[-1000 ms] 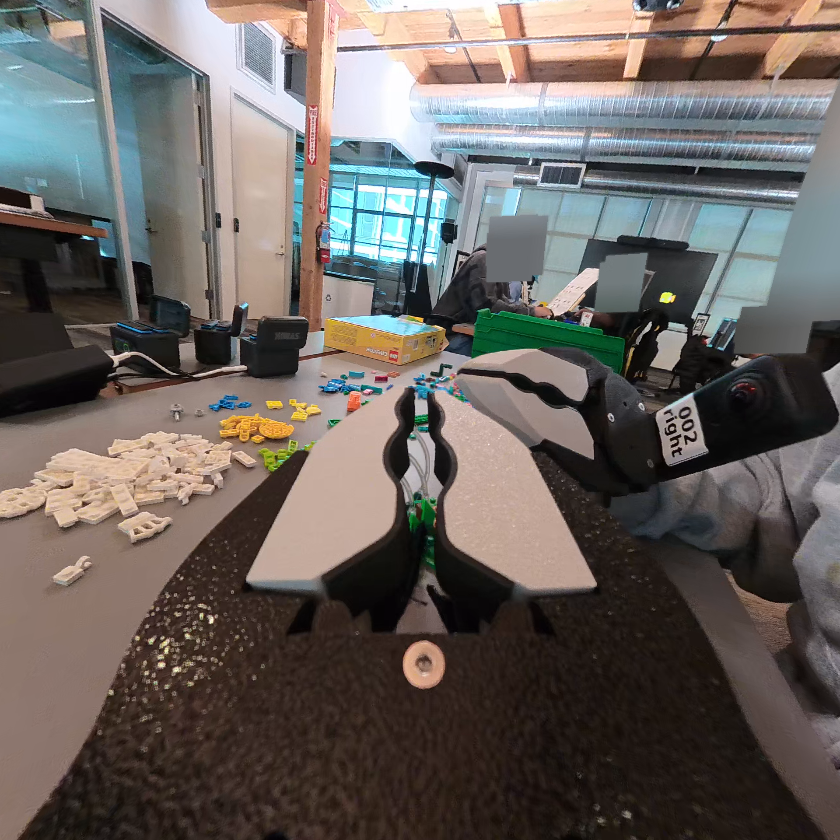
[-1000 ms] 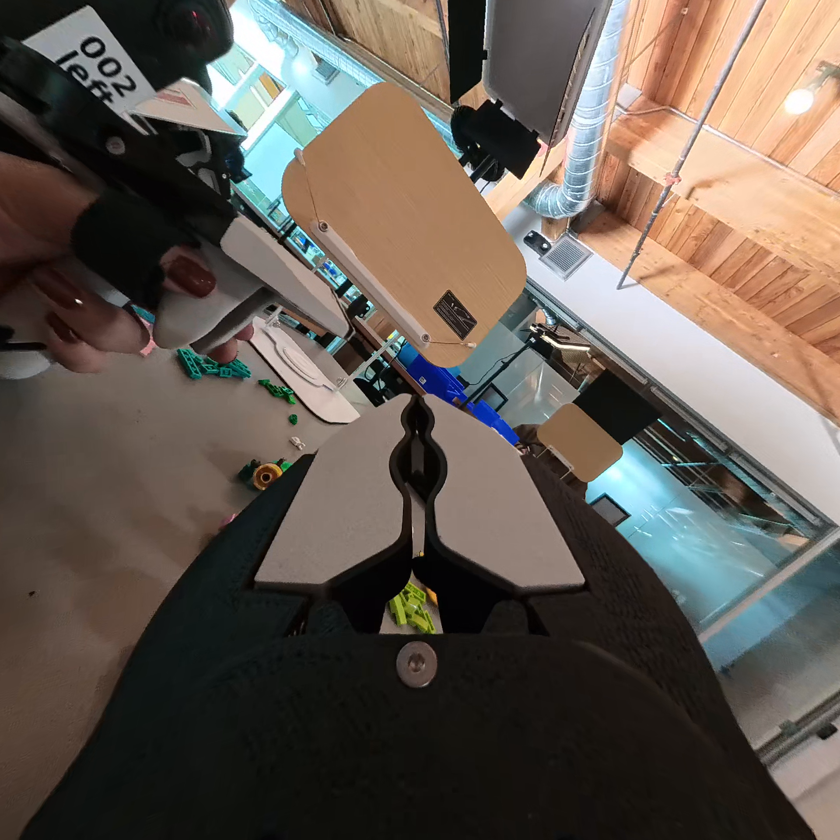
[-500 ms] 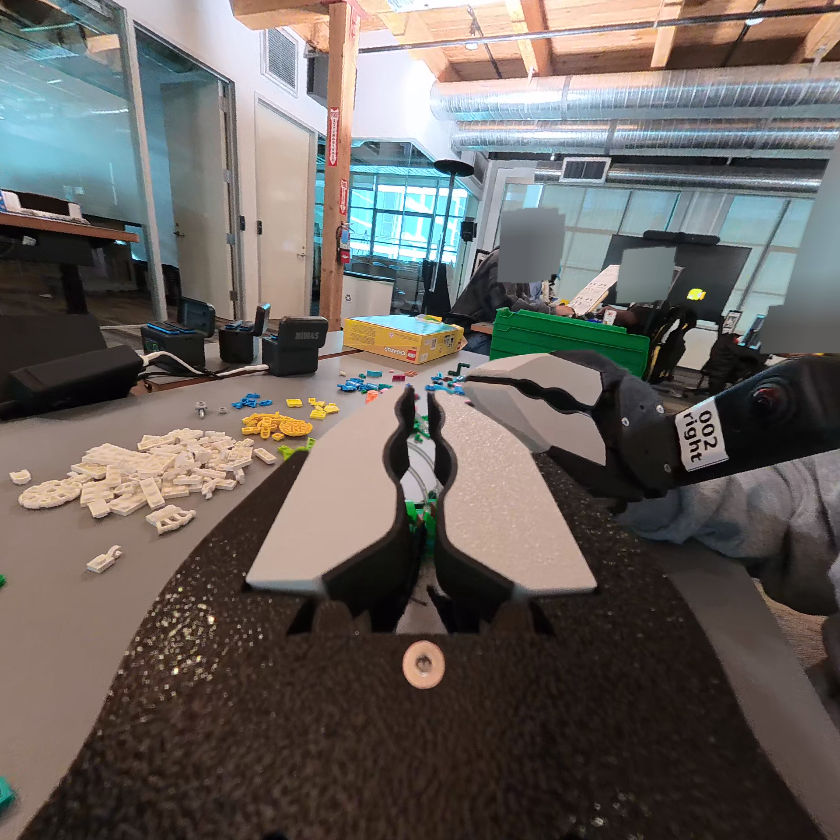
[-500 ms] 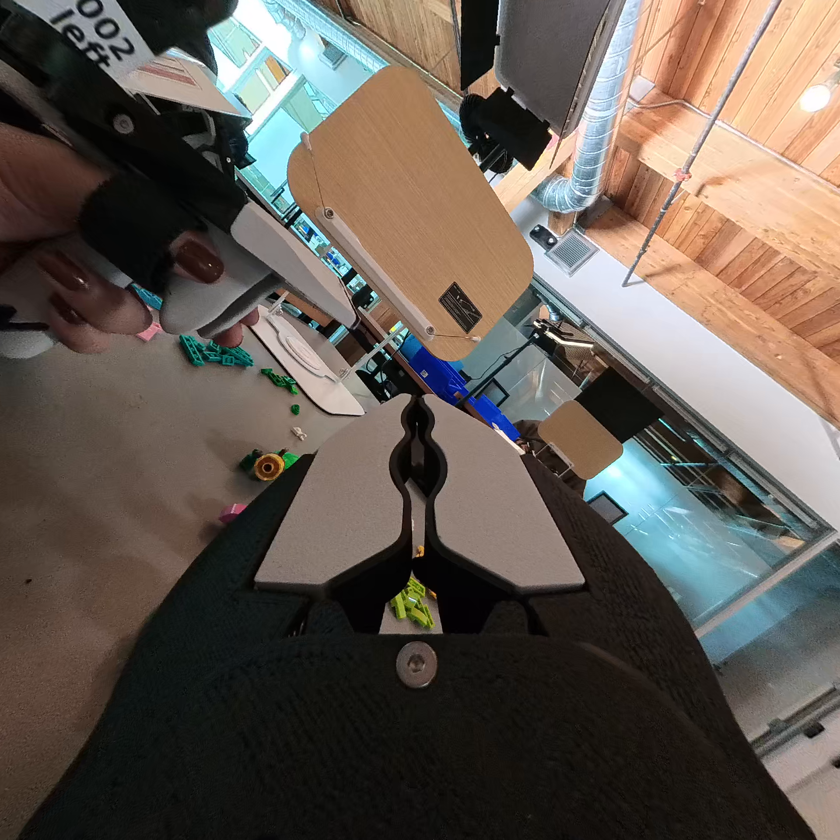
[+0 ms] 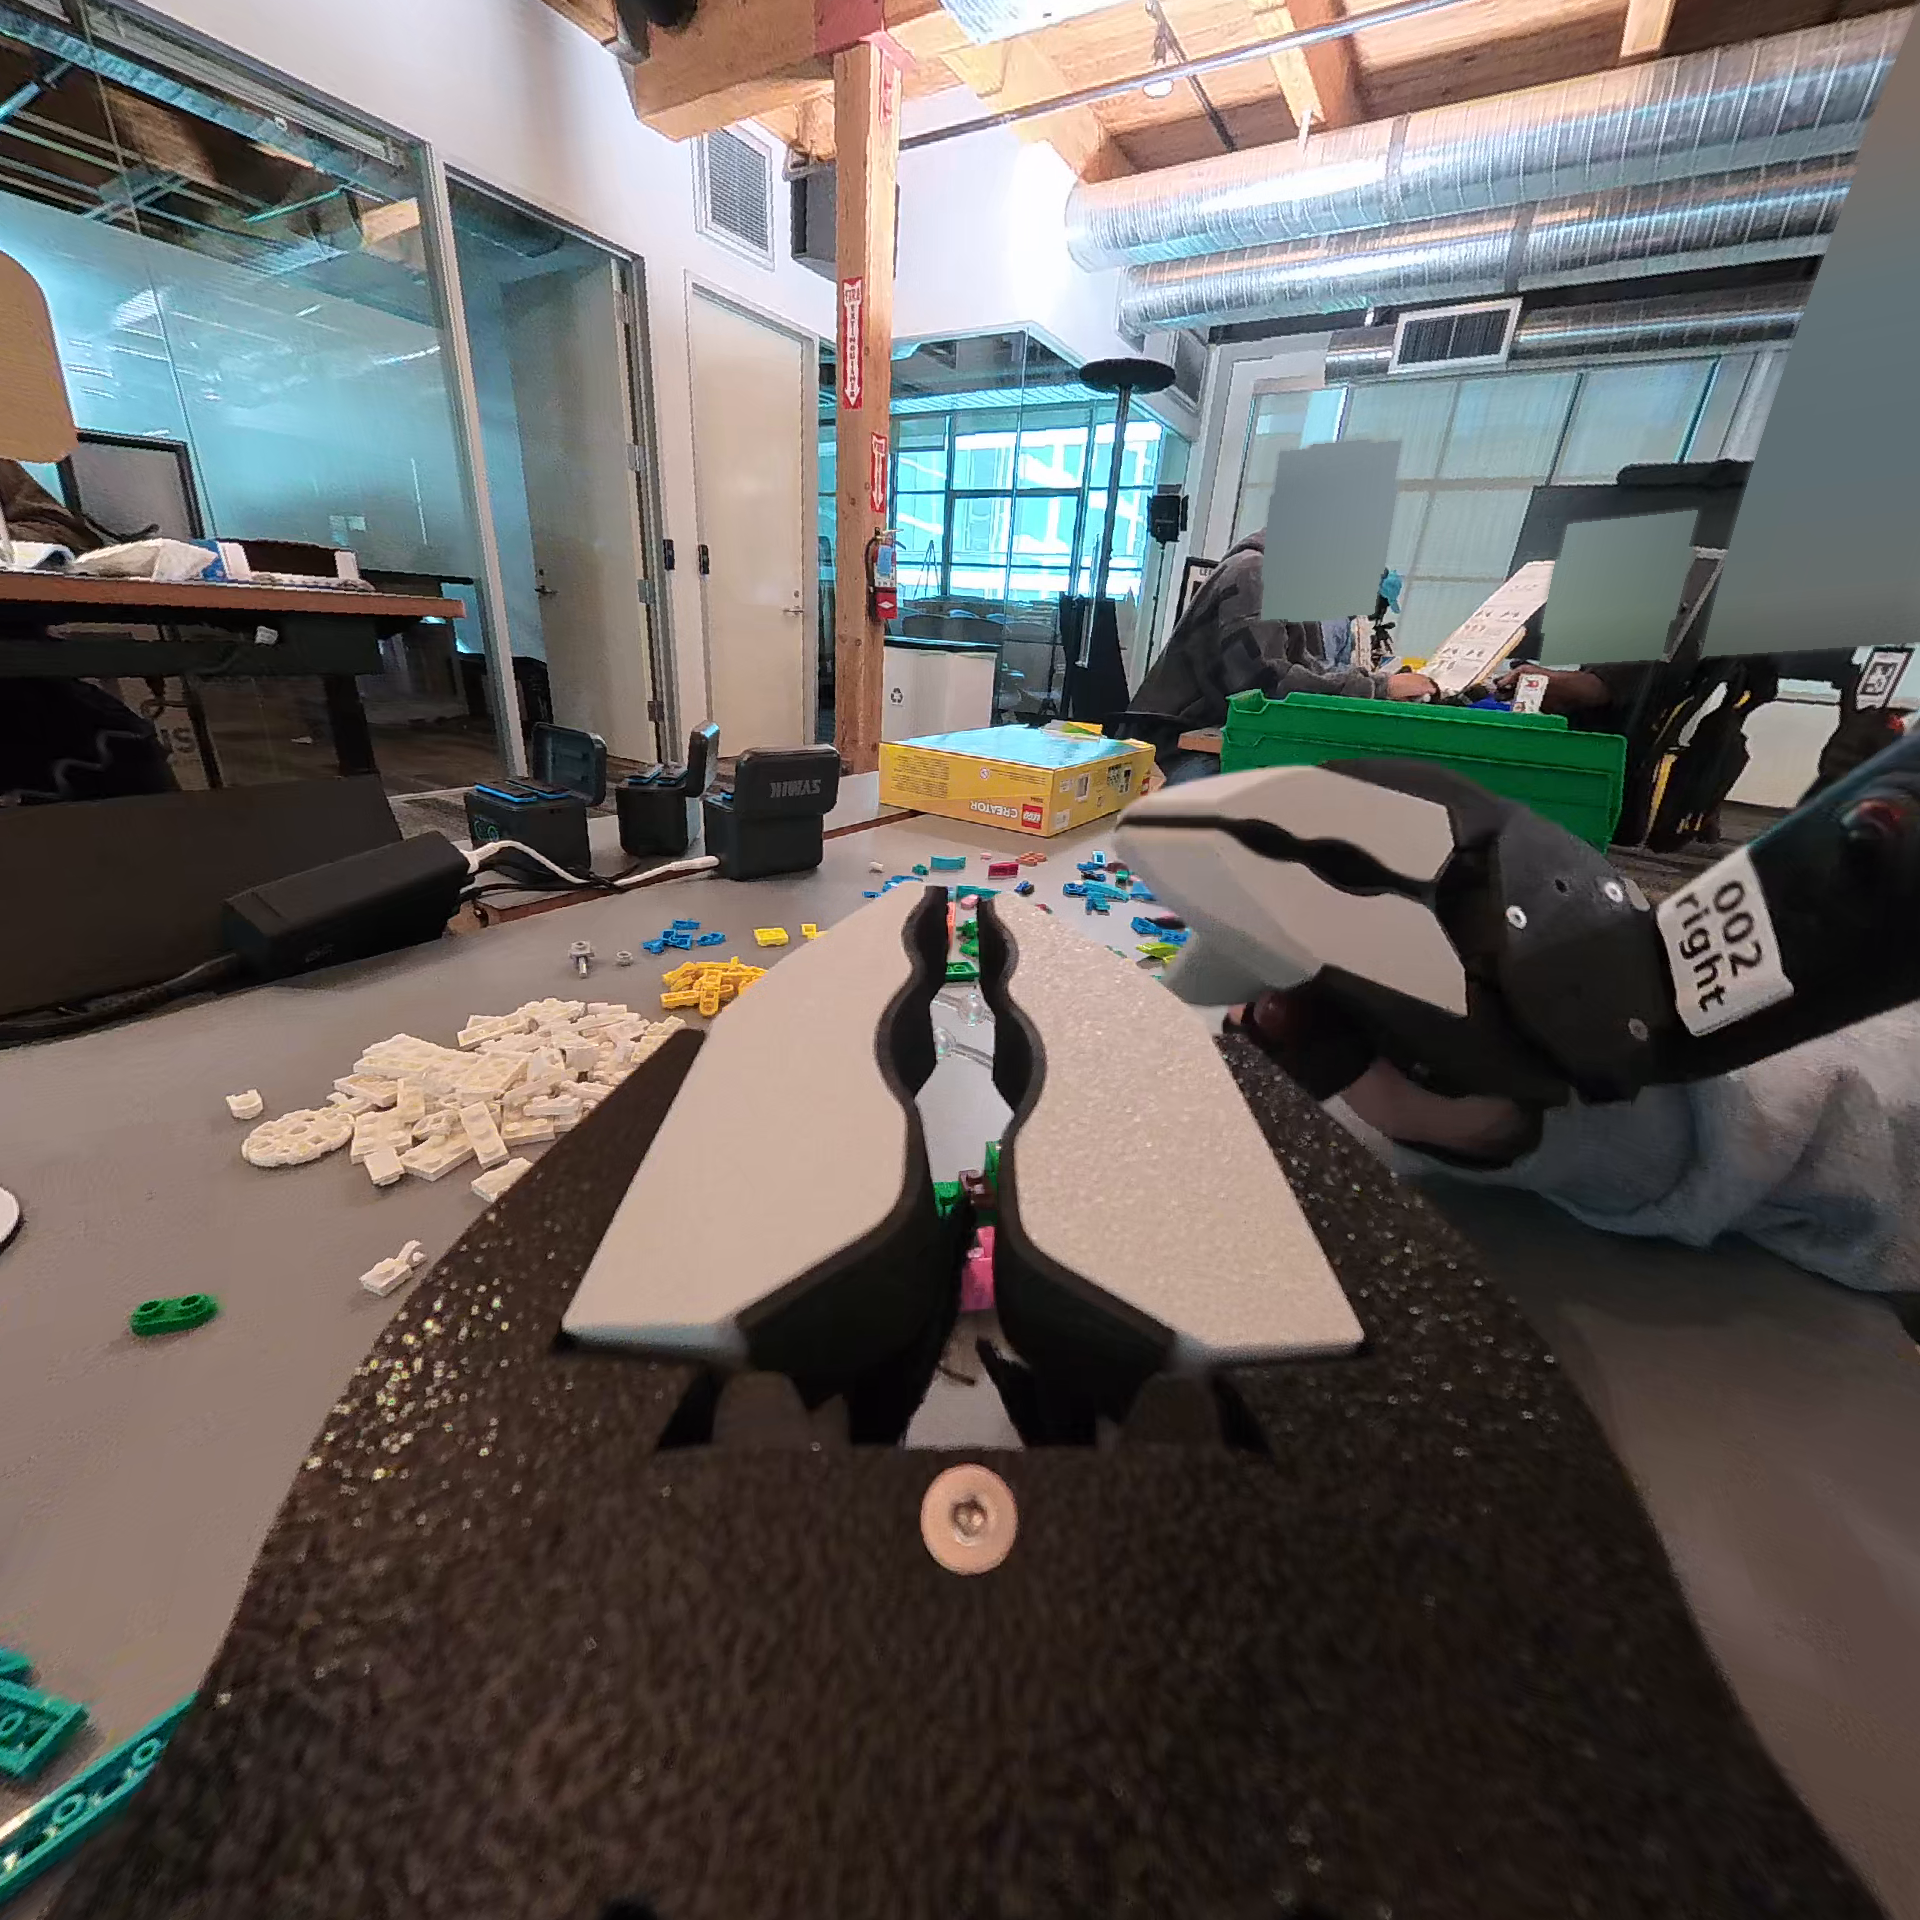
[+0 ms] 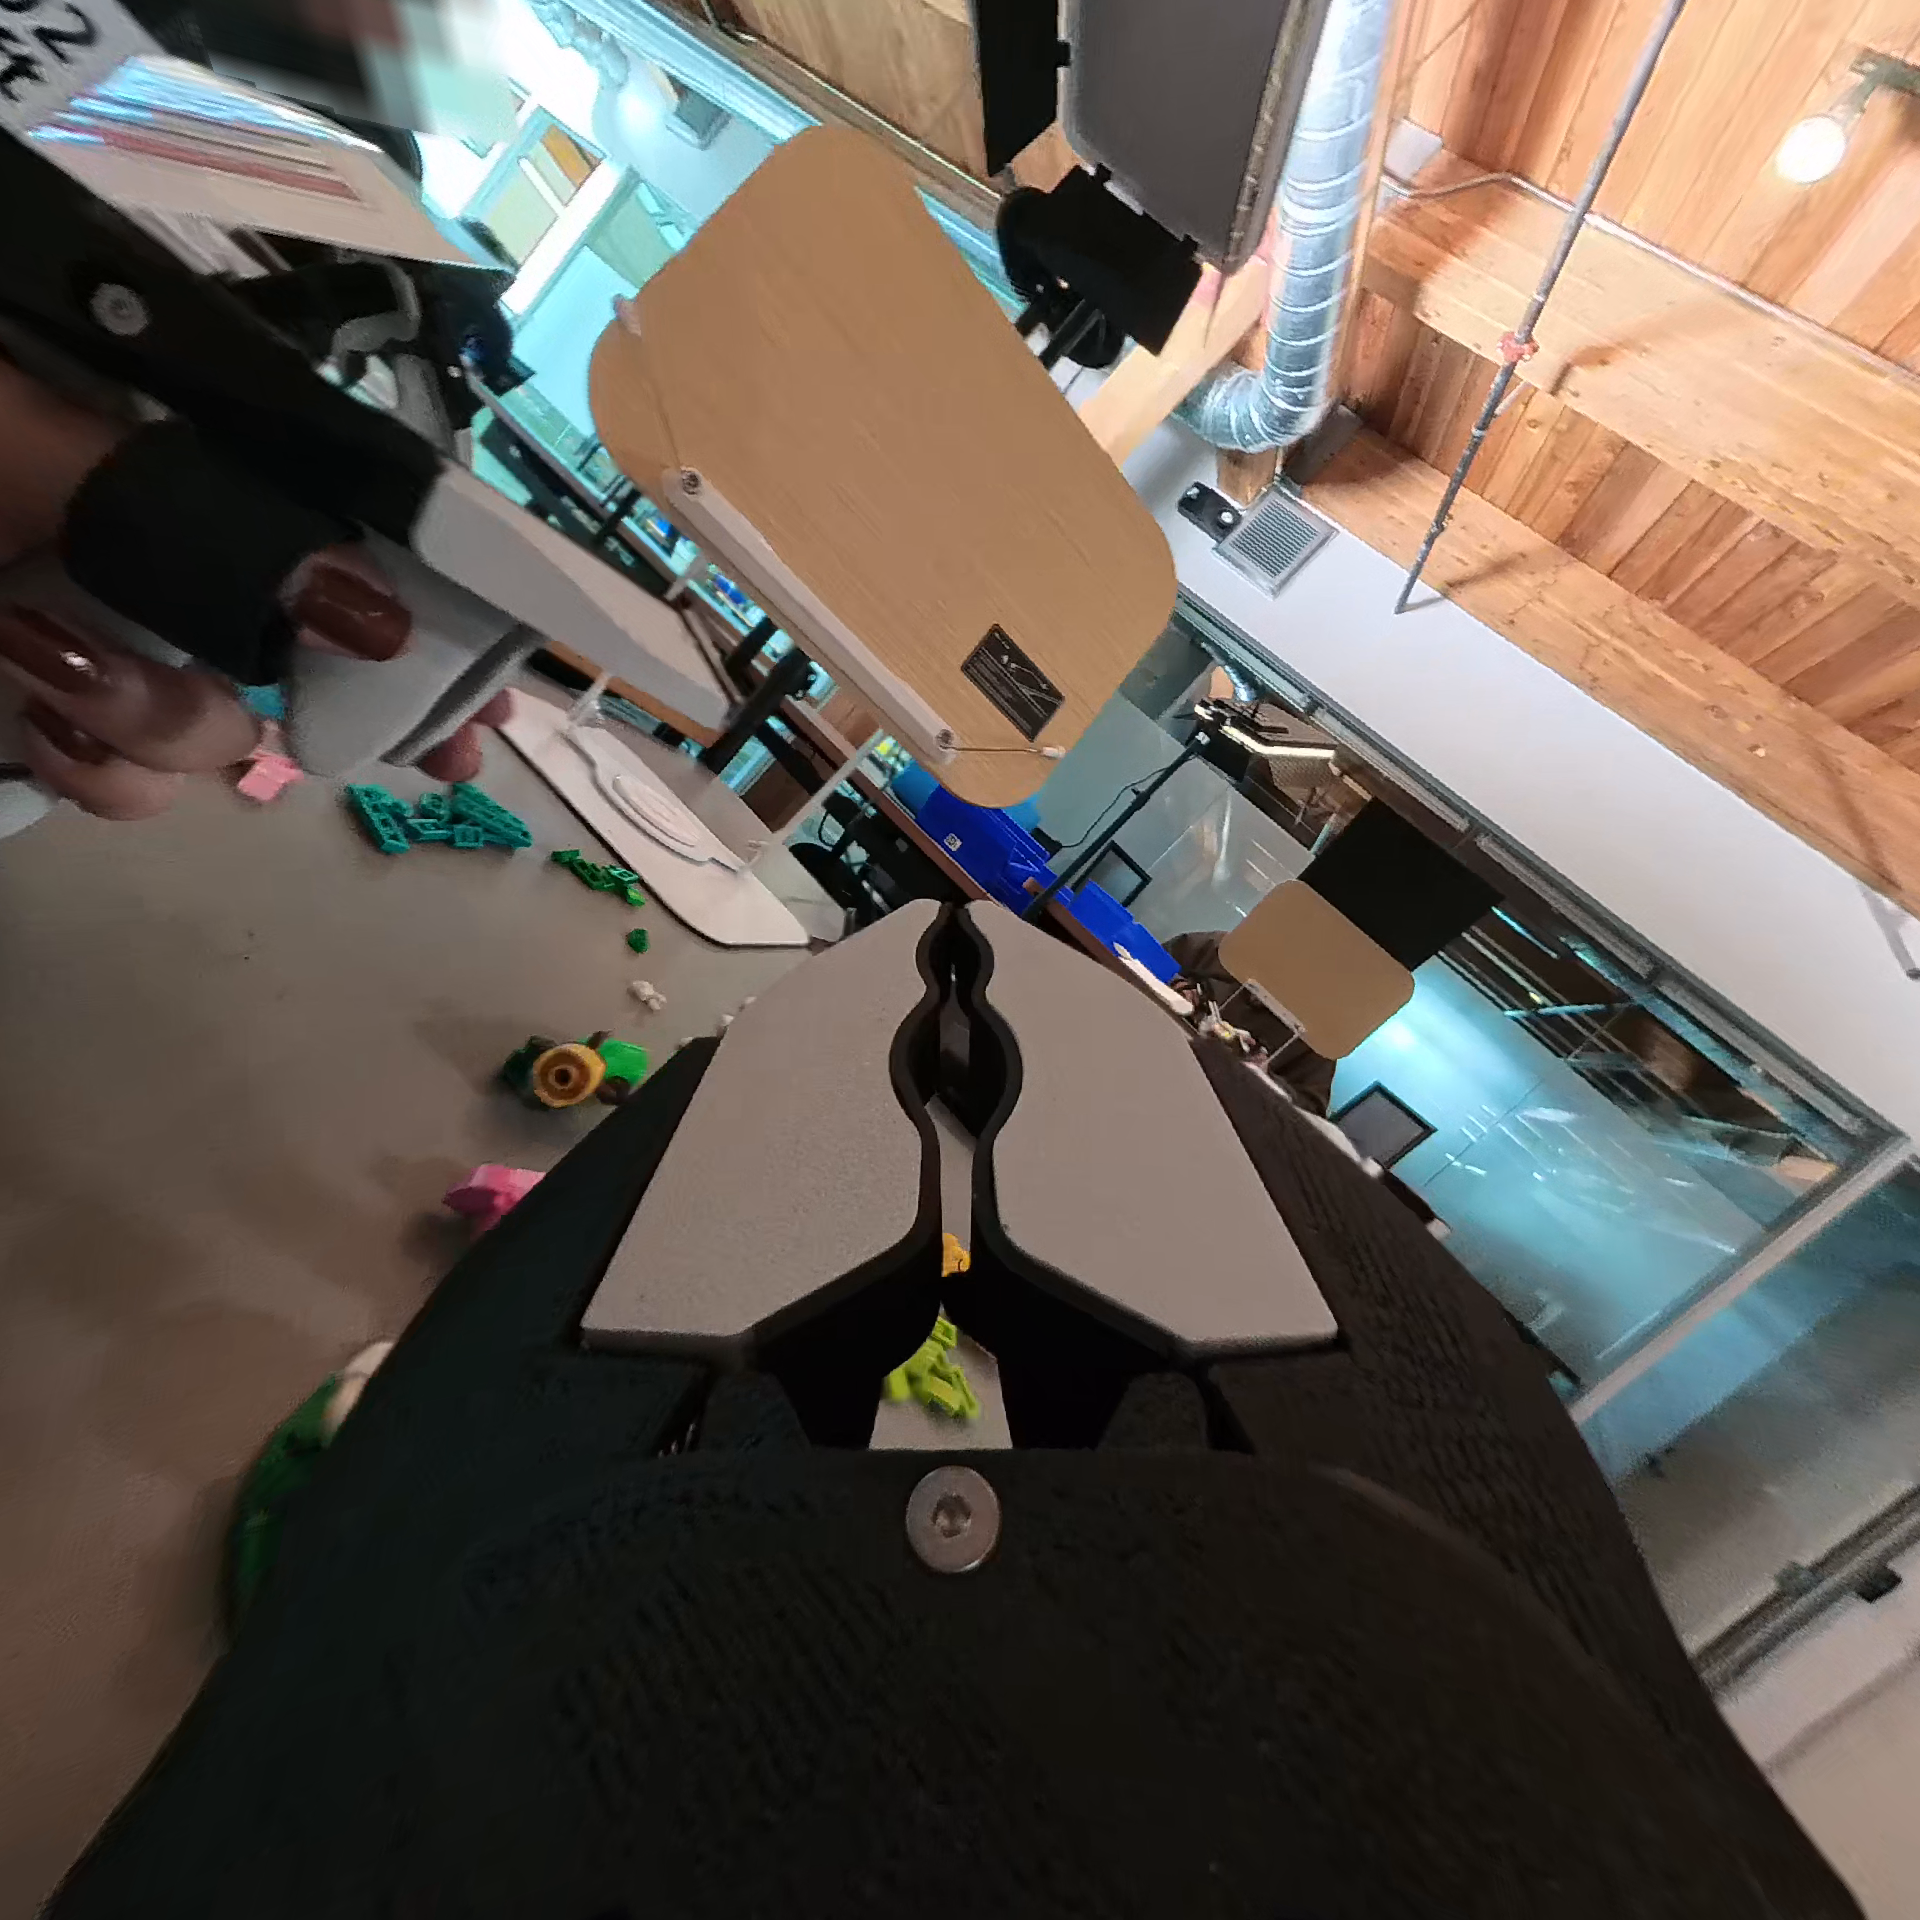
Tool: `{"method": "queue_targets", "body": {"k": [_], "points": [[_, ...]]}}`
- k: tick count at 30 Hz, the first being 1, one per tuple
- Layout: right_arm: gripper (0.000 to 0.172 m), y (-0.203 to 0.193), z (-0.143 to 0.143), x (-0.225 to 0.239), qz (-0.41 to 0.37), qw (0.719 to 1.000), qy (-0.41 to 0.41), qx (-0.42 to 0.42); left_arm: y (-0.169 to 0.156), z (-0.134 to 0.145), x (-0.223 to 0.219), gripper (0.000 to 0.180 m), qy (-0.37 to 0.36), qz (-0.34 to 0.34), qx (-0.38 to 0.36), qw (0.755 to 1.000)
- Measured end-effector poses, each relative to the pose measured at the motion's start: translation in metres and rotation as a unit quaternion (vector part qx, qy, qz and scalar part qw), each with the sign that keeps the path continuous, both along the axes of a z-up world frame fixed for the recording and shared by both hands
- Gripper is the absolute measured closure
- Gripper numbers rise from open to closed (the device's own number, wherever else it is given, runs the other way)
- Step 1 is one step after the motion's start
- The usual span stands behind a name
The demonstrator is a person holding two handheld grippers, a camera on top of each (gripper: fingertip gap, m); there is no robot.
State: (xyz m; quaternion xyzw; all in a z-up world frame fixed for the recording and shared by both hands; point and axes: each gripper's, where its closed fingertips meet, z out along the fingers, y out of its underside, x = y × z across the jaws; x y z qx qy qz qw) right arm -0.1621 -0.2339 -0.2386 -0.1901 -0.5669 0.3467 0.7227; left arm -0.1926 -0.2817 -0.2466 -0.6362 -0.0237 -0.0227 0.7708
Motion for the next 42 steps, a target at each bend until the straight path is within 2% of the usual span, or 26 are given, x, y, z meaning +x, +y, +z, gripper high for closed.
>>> {"method": "queue_targets", "body": {"k": [2,5,7,9,11,12,14,16,17,18,20,24,27,33,37,40,42], "points": [[0.172,0.017,0.009,0.001,-0.019,1.000,0.007,0.004,0.000,0.001,-0.001,0.175,0.002,0.003,0.001,1.000],[0.172,0.065,0.028,0.009,-0.067,0.997,-0.007,0.033,-0.001,0.002,-0.002,0.175,0.009,0.011,0.004,1.000],[0.172,0.106,0.028,0.021,-0.076,0.994,-0.069,0.042,-0.001,0.002,-0.002,0.175,0.020,0.015,0.002,1.000],[0.167,0.160,0.011,0.032,-0.097,0.976,-0.197,0.008,-0.001,0.002,-0.001,0.175,0.031,0.018,0.001,0.999],[0.151,0.214,-0.014,0.050,-0.118,0.922,-0.356,-0.090,0.000,0.003,0.002,0.175,0.041,0.018,0.002,0.999],[0.149,0.235,-0.022,0.060,-0.124,0.890,-0.412,-0.152,0.000,0.003,0.004,0.175,0.046,0.016,0.001,0.999],[0.155,0.272,-0.033,0.076,-0.143,0.819,-0.482,-0.276,0.002,0.001,0.007,0.175,0.056,0.013,-0.003,0.998],[0.153,0.292,-0.051,0.093,-0.160,0.723,-0.556,-0.379,0.003,0.000,0.011,0.175,0.068,0.009,-0.007,0.998],[0.154,0.299,-0.060,0.100,-0.172,0.680,-0.582,-0.411,0.003,0.000,0.013,0.175,0.076,0.009,-0.008,0.997],[0.154,0.306,-0.069,0.105,-0.186,0.651,-0.599,-0.427,0.003,0.000,0.014,0.175,0.083,0.010,-0.008,0.996],[0.153,0.317,-0.085,0.113,-0.214,0.617,-0.629,-0.422,0.003,0.001,0.015,0.175,0.097,0.013,-0.007,0.995],[0.150,0.328,-0.112,0.126,-0.256,0.567,-0.669,-0.406,0.003,0.001,0.019,0.175,0.106,0.010,-0.007,0.994],[0.145,0.329,-0.124,0.128,-0.258,0.549,-0.679,-0.414,0.004,0.001,0.019,0.175,0.106,0.009,-0.008,0.994],[0.147,0.333,-0.130,0.126,-0.263,0.545,-0.679,-0.416,0.004,-0.001,0.021,0.175,0.107,0.004,-0.012,0.994],[0.154,0.330,-0.135,0.127,-0.265,0.538,-0.695,-0.397,0.005,-0.002,0.021,0.175,0.109,0.003,-0.015,0.994],[0.156,0.330,-0.133,0.128,-0.266,0.543,-0.701,-0.378,0.005,-0.002,0.020,0.175,0.108,0.004,-0.016,0.994],[0.157,0.328,-0.128,0.126,-0.265,0.561,-0.697,-0.360,0.005,-0.002,0.019,0.175,0.104,0.005,-0.016,0.994]]}}
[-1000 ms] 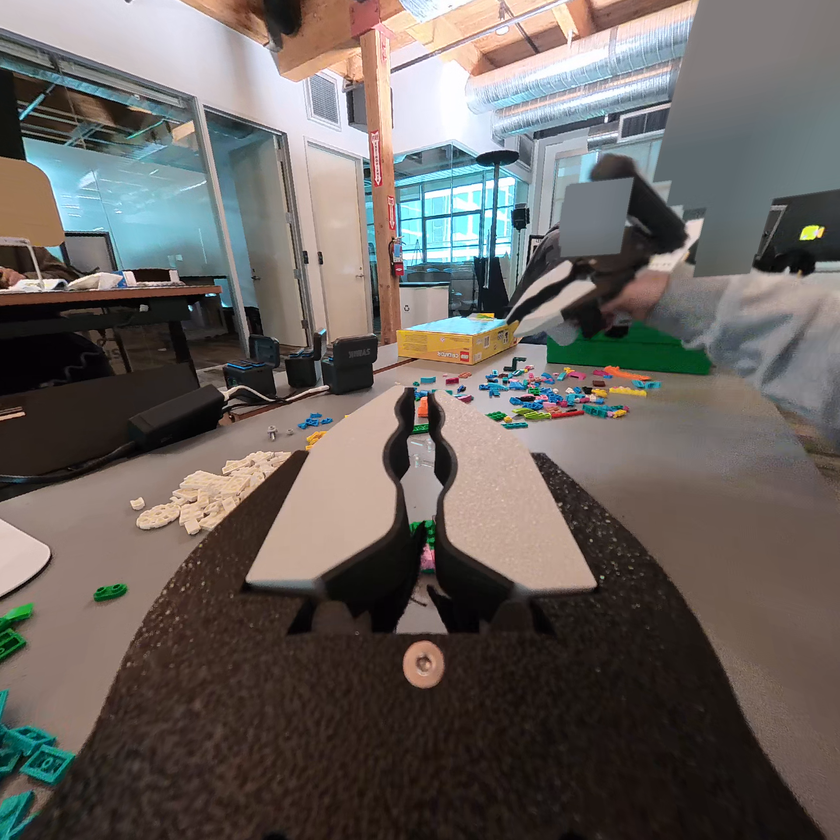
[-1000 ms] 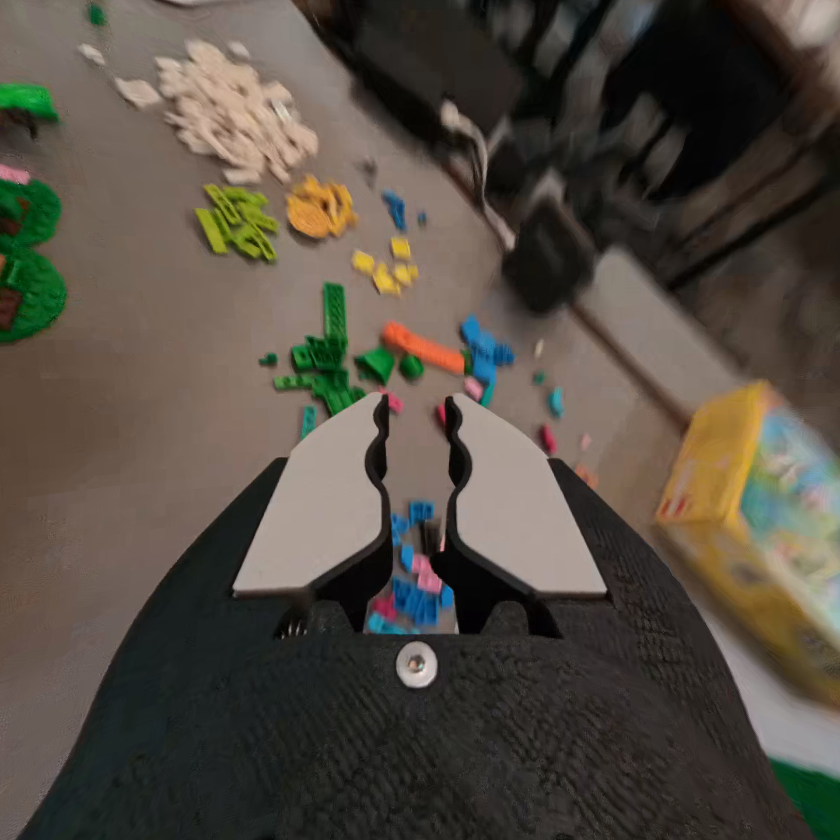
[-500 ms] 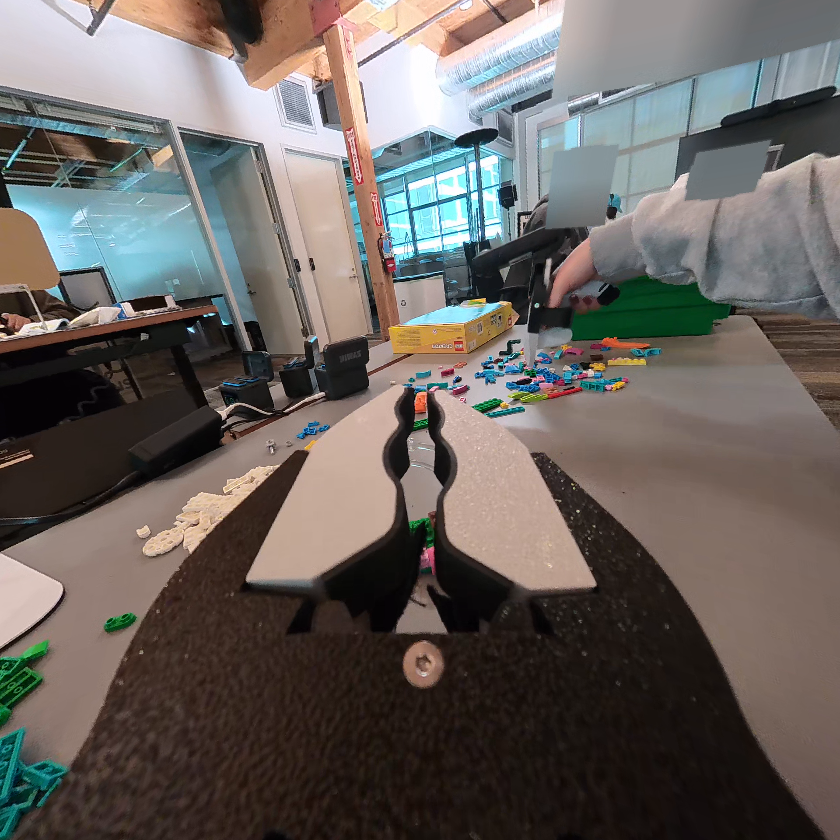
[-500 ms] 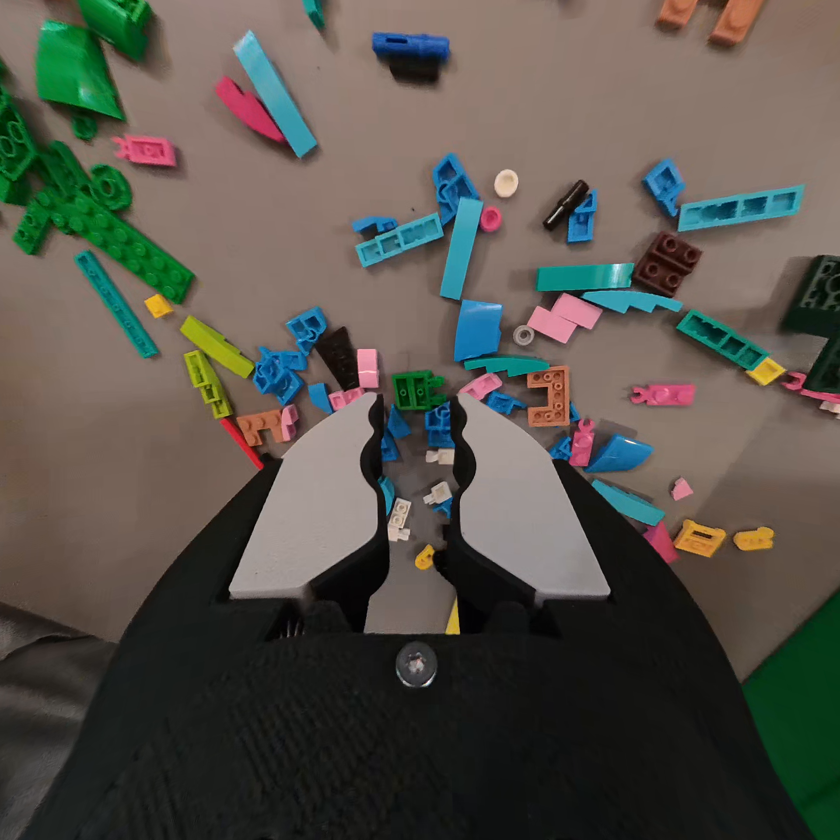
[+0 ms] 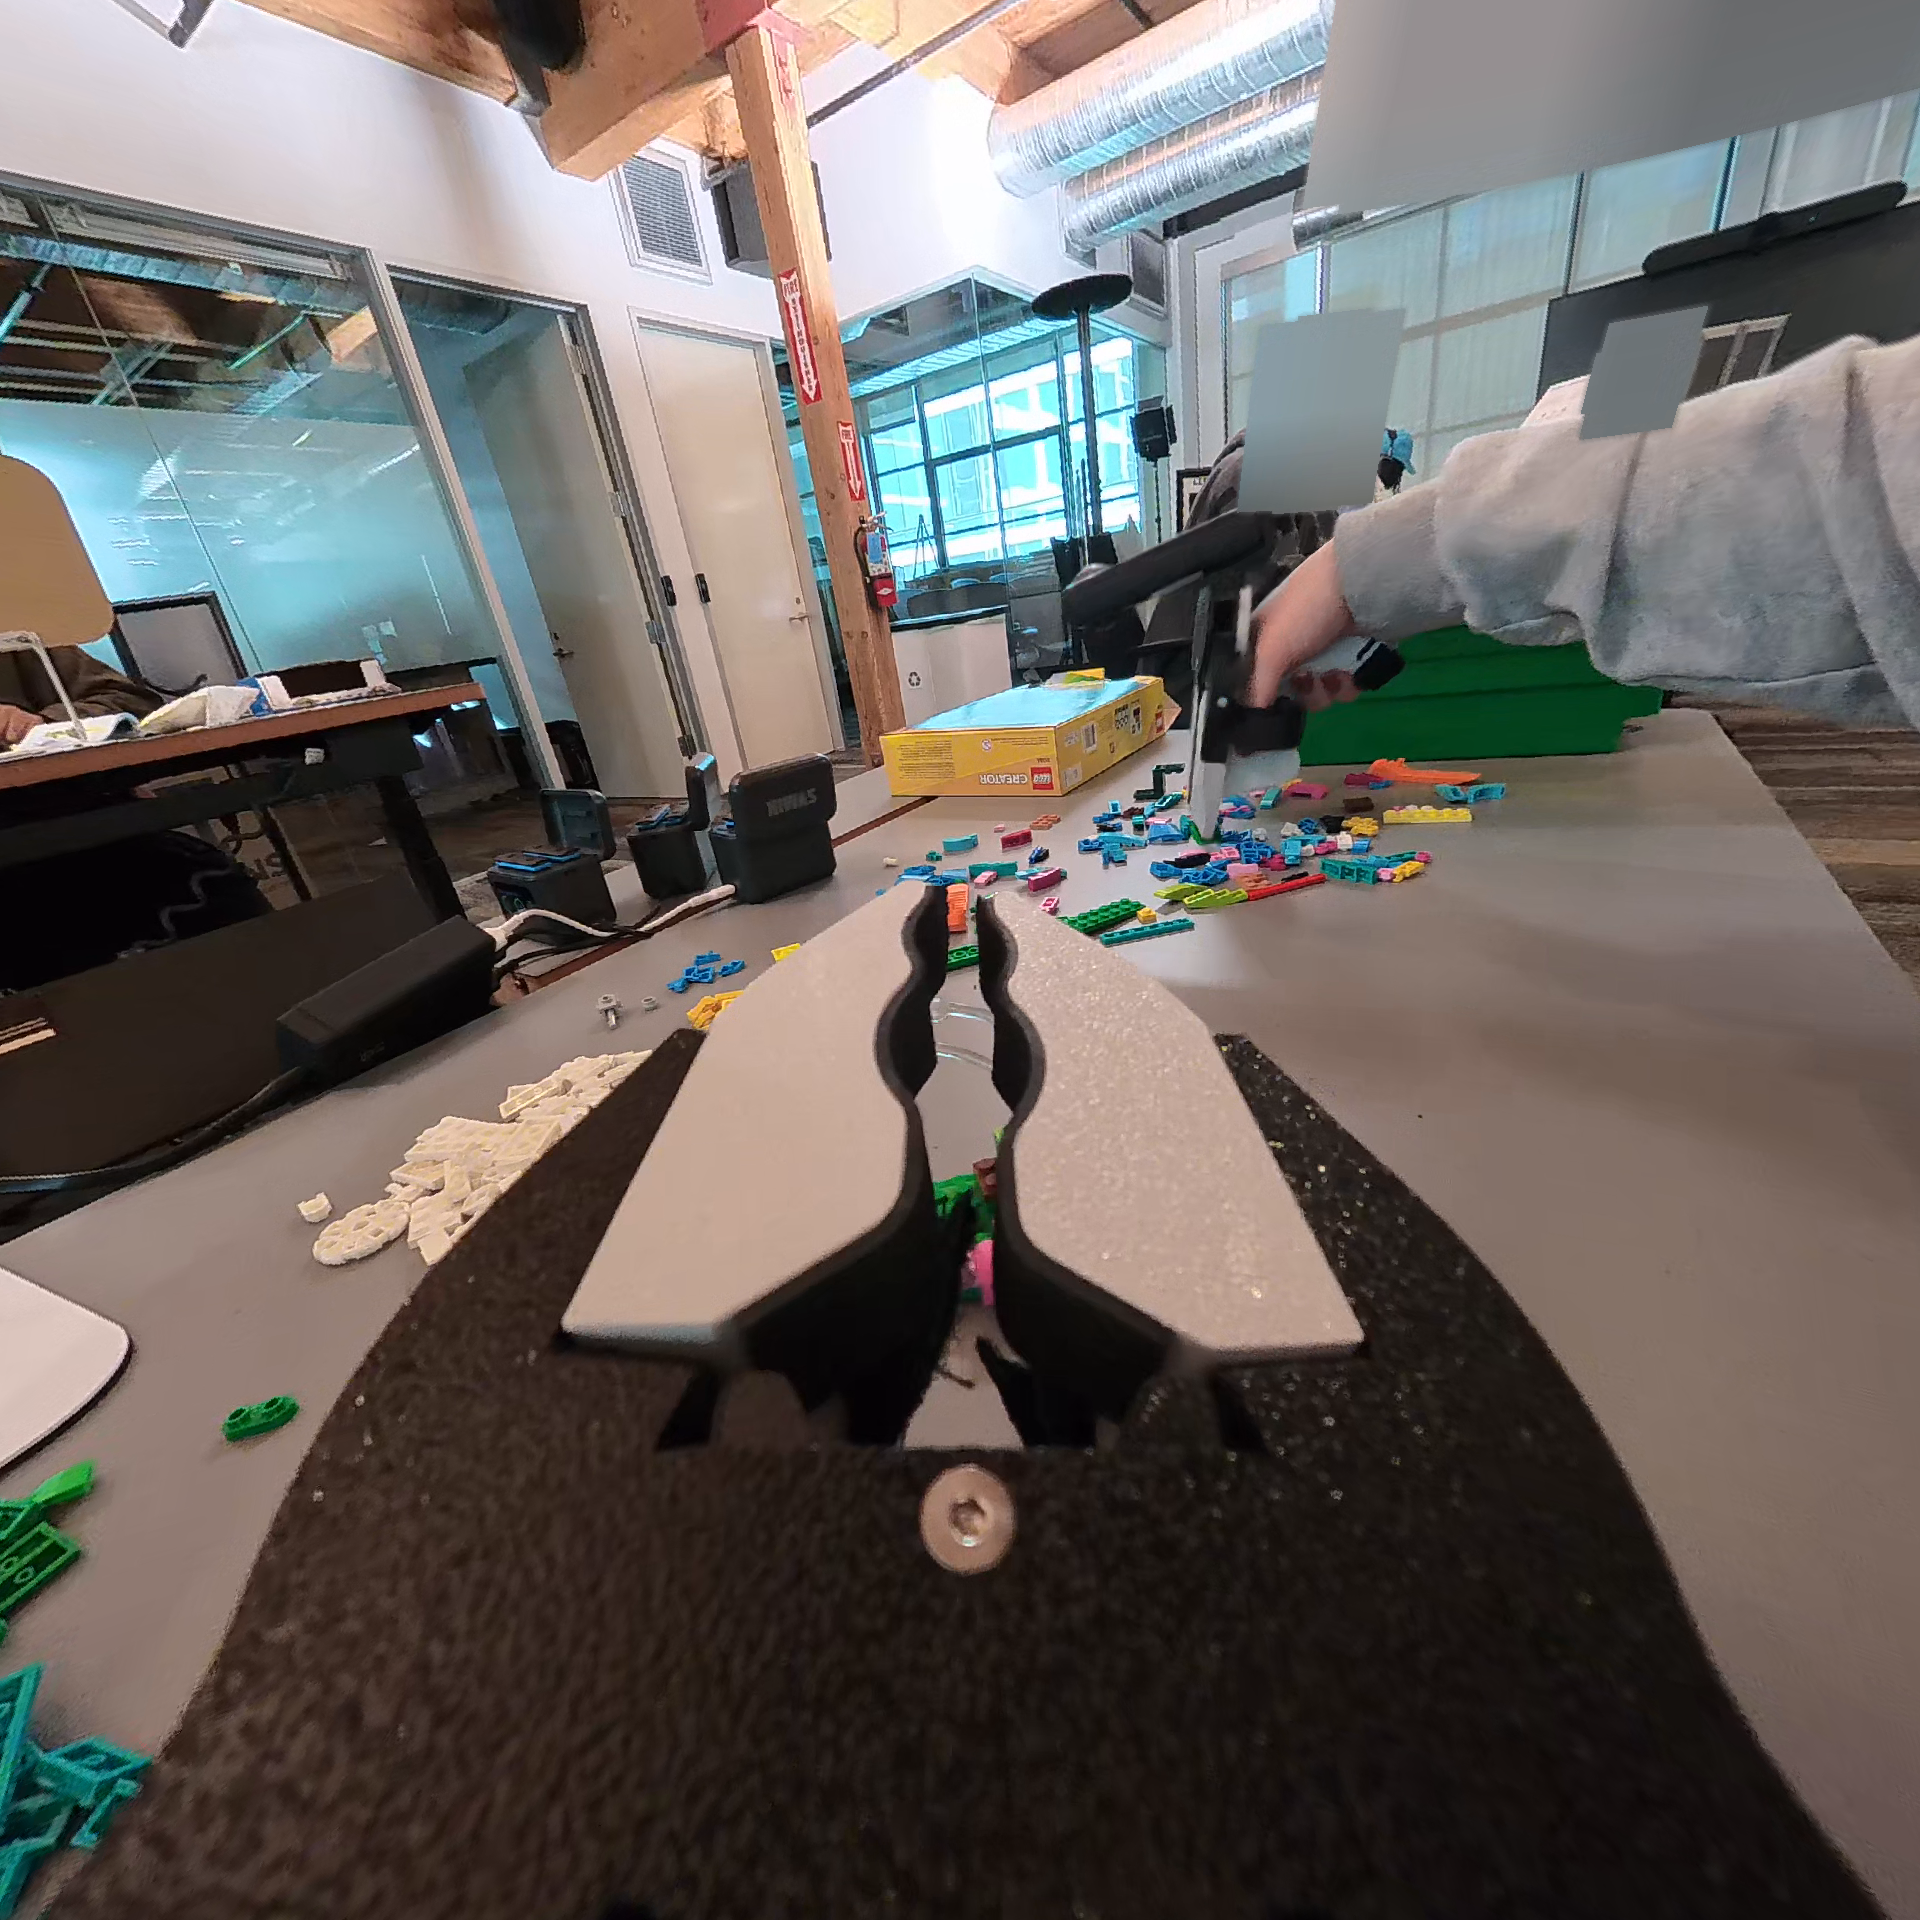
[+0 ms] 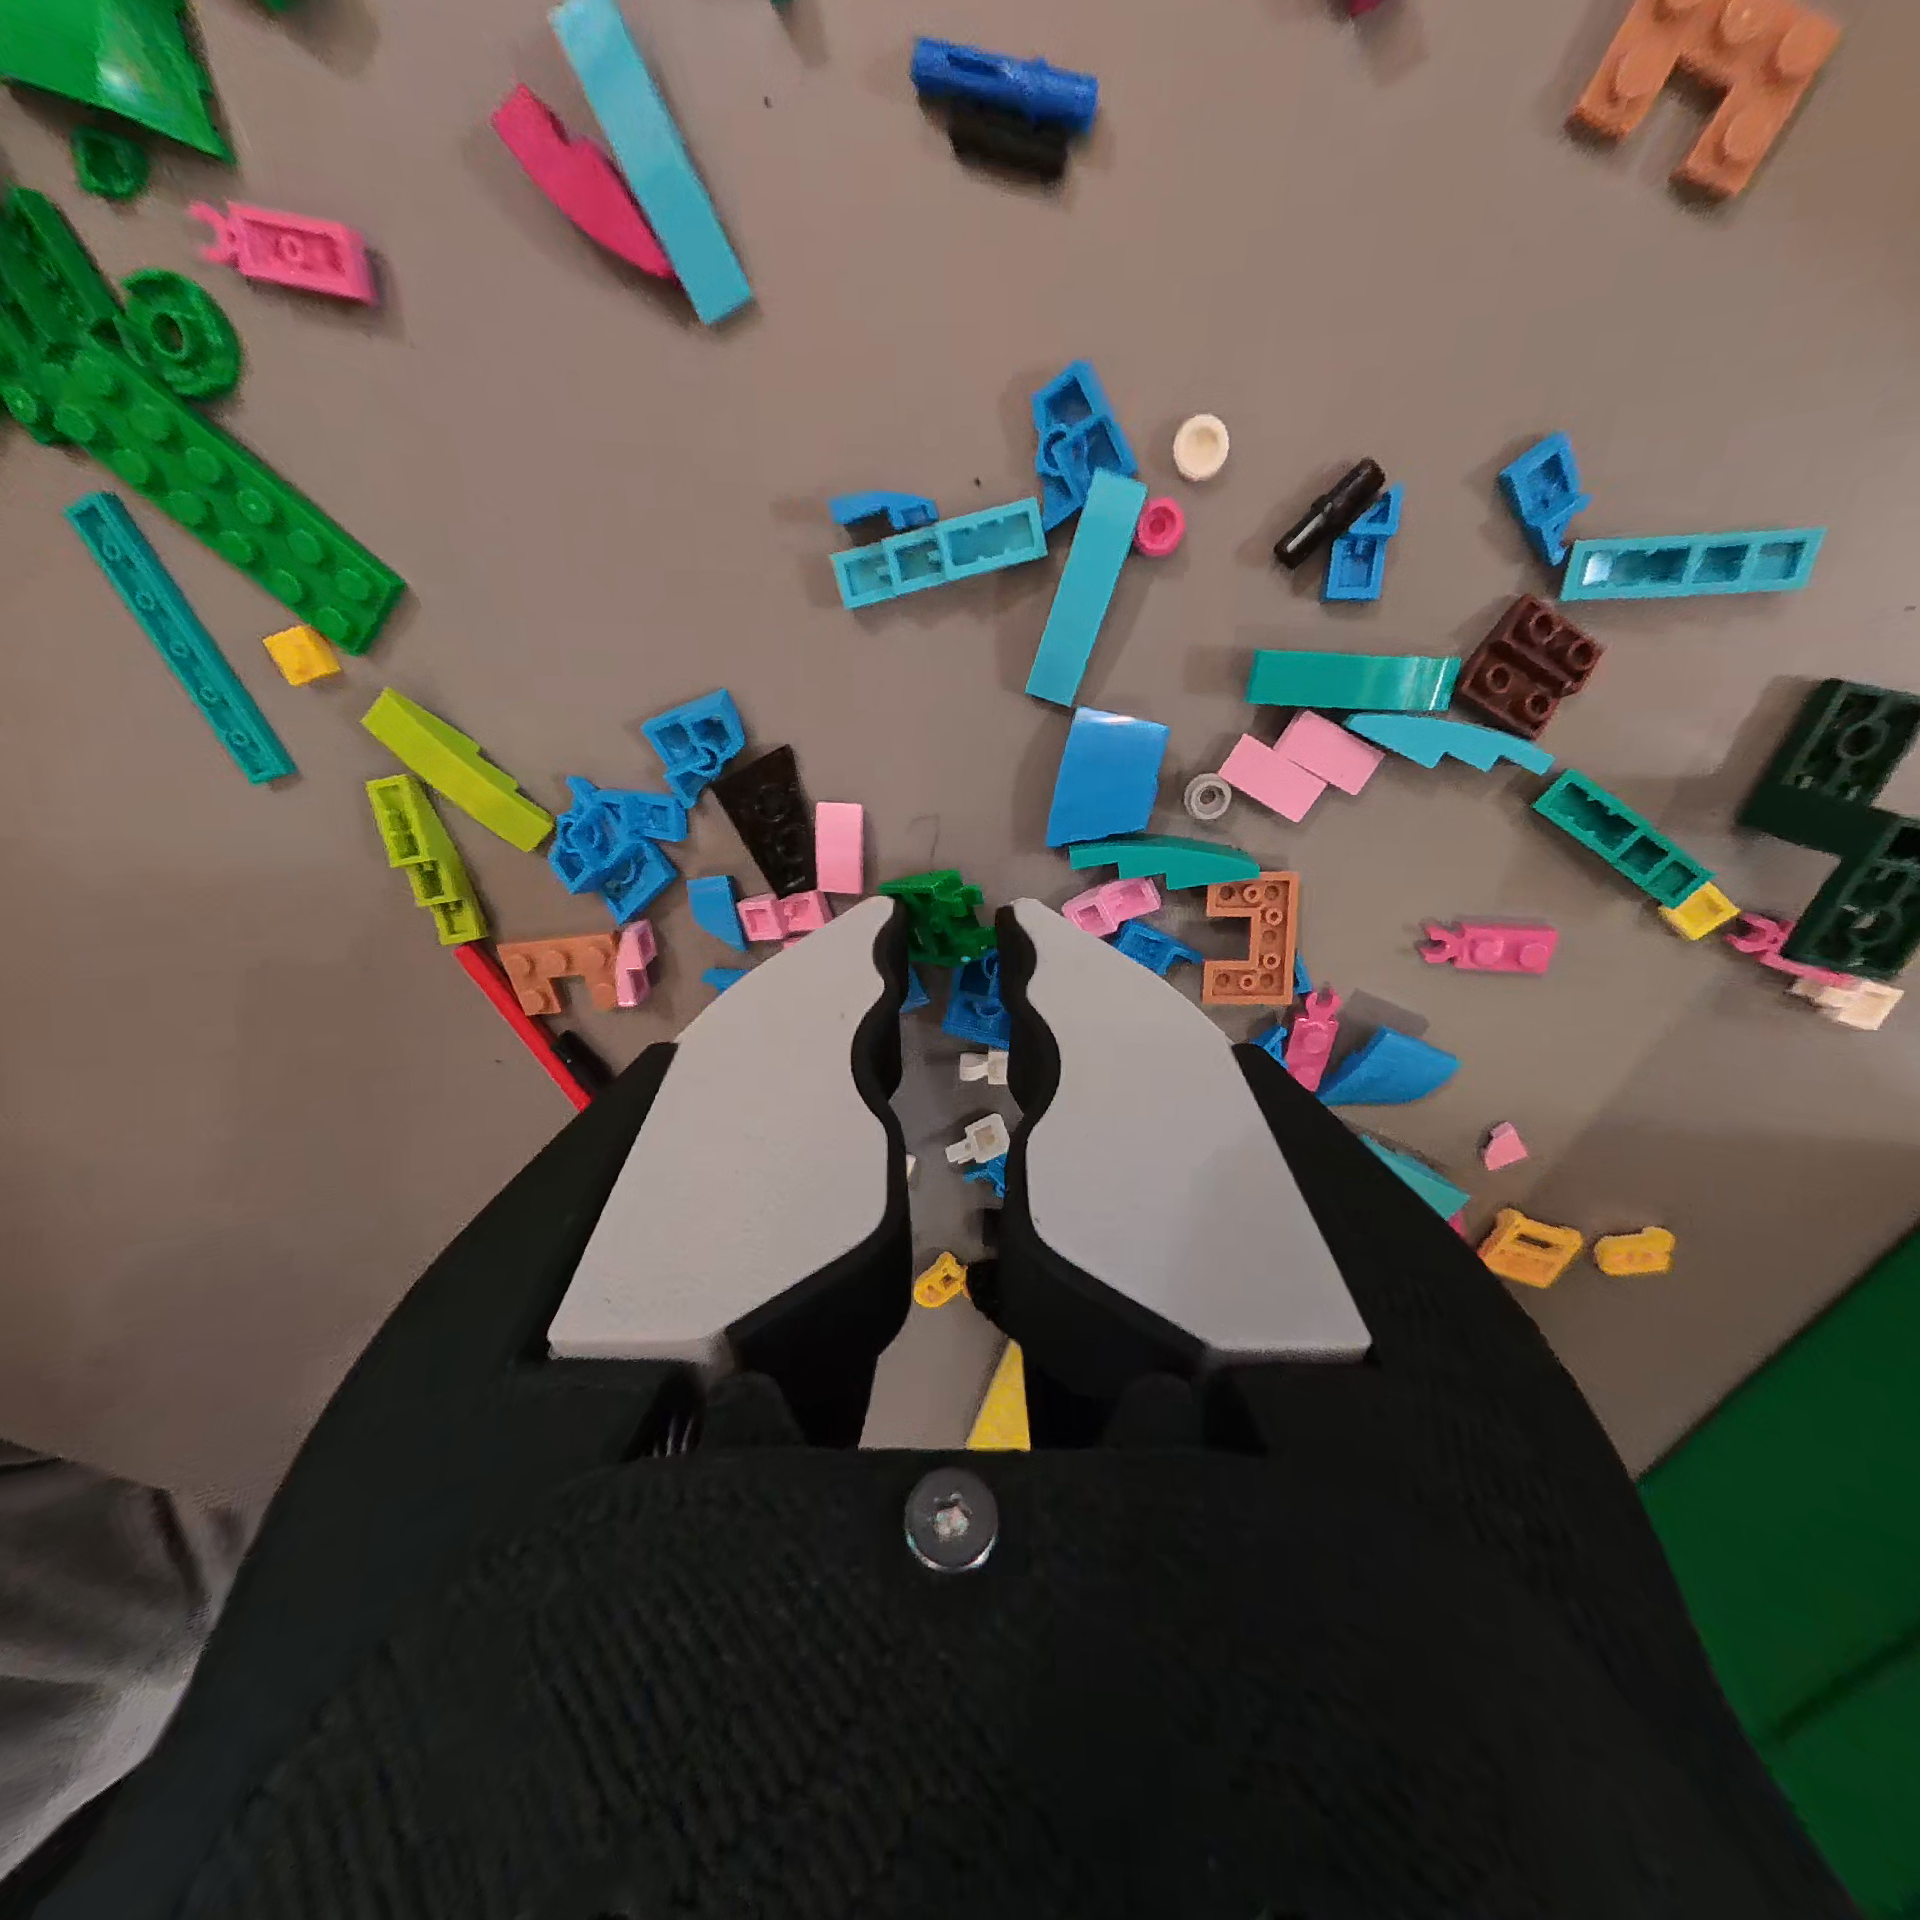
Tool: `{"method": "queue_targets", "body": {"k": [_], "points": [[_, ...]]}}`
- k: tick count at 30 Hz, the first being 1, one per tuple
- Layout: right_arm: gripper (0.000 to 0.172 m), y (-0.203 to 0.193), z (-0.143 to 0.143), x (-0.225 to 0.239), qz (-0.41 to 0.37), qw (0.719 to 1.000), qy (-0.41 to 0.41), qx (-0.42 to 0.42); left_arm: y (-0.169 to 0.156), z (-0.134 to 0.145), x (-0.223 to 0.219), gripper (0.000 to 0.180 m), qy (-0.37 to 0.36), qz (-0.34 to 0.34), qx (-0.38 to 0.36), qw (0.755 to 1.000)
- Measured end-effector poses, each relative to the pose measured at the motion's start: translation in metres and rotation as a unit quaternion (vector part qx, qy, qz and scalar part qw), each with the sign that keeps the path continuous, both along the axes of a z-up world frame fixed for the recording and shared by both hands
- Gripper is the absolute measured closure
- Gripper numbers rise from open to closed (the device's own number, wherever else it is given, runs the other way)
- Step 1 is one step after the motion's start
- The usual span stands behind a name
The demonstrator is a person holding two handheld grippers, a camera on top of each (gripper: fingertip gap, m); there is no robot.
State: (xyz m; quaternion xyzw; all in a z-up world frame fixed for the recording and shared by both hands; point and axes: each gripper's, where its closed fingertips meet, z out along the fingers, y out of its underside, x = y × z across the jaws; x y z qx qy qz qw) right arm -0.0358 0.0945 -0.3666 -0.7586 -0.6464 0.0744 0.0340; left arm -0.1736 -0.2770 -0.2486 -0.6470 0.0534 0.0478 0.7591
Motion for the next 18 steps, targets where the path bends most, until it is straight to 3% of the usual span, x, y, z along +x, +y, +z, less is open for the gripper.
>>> {"method": "queue_targets", "body": {"k": [2,4,6,9,11,13,16,18], "points": [[0.157,-0.010,0.014,-0.013,0.042,0.998,0.051,0.019,-0.001,0.001,-0.001,0.175,-0.003,0.001,0.002,1.000],[0.157,-0.048,0.038,-0.038,0.164,0.973,0.163,0.021,-0.001,0.002,-0.001,0.175,-0.005,-0.003,0.004,1.000],[0.157,-0.101,0.066,-0.059,0.305,0.908,0.282,0.060,-0.002,0.003,0.002,0.175,-0.010,-0.015,0.009,1.000],[0.157,-0.185,0.100,-0.073,0.459,0.779,0.404,0.142,-0.002,0.005,0.015,0.174,-0.019,-0.059,0.015,0.998],[0.157,-0.234,0.117,-0.077,0.511,0.701,0.463,0.182,-0.002,0.005,0.028,0.174,-0.025,-0.102,0.014,0.994],[0.157,-0.275,0.127,-0.076,0.538,0.648,0.505,0.192,-0.004,0.005,0.044,0.175,-0.052,-0.169,0.013,0.984],[0.166,-0.324,0.138,-0.071,0.546,0.599,0.565,0.155,-0.005,0.004,0.054,0.169,-0.107,-0.228,-0.001,0.968],[0.166,-0.347,0.137,-0.069,0.550,0.583,0.585,0.125,-0.006,0.003,0.060,0.161,-0.150,-0.271,-0.022,0.951]]}}
